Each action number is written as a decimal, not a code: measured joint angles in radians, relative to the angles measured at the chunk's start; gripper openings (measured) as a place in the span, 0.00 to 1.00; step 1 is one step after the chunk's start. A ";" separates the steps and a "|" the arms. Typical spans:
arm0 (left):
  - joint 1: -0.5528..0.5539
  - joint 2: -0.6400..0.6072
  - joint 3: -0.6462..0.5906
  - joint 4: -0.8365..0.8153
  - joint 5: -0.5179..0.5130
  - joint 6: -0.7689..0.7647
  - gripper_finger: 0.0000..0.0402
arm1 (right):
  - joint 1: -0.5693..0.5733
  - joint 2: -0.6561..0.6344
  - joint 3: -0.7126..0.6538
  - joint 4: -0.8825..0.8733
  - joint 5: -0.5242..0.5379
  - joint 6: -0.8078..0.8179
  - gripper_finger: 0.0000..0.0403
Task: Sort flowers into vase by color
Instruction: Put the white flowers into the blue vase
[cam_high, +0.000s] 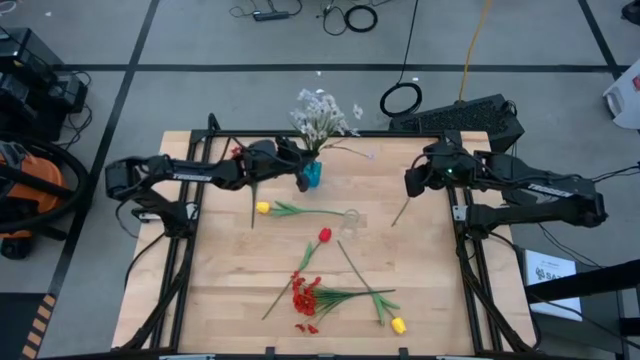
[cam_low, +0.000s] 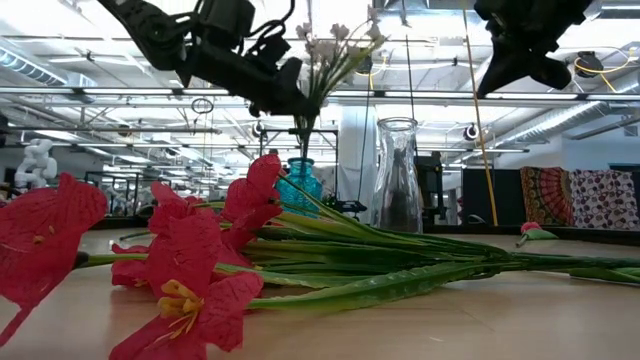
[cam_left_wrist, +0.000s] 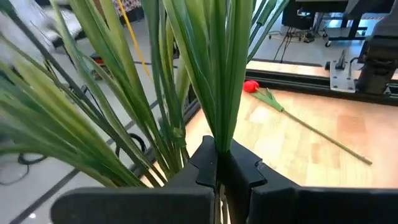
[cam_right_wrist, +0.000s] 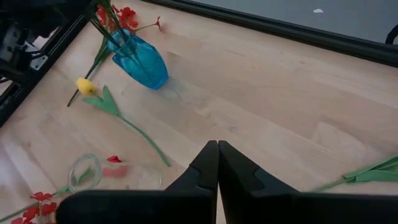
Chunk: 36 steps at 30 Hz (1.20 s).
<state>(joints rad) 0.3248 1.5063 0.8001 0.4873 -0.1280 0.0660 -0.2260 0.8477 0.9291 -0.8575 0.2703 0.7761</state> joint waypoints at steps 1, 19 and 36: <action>0.000 0.010 0.000 -0.003 0.000 -0.021 0.03 | 0.000 0.005 0.000 0.001 0.000 0.000 0.00; -0.006 0.061 0.000 -0.006 0.002 -0.083 0.12 | 0.000 0.032 0.000 0.003 -0.006 -0.023 0.00; -0.011 0.012 0.000 -0.019 -0.010 -0.087 0.43 | -0.002 0.032 0.000 0.010 -0.005 -0.037 0.00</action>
<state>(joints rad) 0.3139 1.5186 0.8005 0.4682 -0.1380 -0.0212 -0.2276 0.8795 0.9291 -0.8478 0.2653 0.7395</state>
